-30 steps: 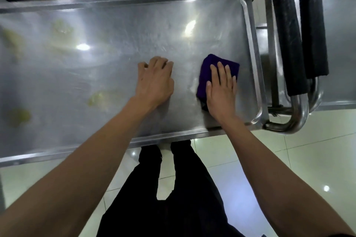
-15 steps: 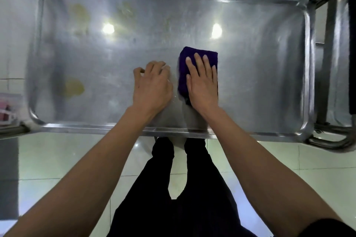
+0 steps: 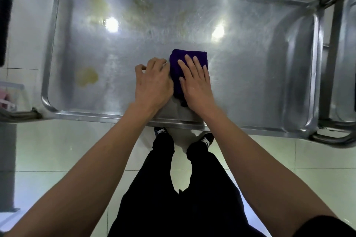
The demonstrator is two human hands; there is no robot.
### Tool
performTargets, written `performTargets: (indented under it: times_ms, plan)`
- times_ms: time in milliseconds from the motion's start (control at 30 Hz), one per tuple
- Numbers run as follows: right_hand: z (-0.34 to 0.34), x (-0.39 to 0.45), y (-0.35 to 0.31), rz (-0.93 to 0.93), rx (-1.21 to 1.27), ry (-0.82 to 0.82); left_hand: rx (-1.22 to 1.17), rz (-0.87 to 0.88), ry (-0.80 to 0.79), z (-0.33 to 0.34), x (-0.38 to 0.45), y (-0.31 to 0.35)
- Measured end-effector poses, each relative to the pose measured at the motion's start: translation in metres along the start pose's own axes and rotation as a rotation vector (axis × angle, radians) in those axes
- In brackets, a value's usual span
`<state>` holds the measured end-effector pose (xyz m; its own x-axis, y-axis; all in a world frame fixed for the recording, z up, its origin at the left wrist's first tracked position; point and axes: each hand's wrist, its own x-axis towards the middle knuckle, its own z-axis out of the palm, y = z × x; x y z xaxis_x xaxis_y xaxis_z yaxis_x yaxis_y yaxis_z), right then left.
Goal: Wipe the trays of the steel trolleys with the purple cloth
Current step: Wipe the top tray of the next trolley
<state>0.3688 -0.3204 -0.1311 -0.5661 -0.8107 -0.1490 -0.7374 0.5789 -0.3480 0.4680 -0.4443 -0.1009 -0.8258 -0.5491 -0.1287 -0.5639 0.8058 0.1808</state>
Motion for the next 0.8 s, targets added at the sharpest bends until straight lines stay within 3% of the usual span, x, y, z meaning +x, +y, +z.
performTargets:
  times_ms: [267,567,800]
  plan:
    - [-0.012,-0.062,0.071,0.117,0.003,0.053,-0.011,0.072,0.007,0.013,-0.015,0.086]
    - [-0.051,-0.12,0.194,0.299,0.031,0.085,-0.034,0.189,-0.155,0.027,-0.03,0.204]
    - [-0.075,-0.151,0.271,0.391,0.034,0.12,0.079,0.131,-0.278,0.035,-0.035,0.248]
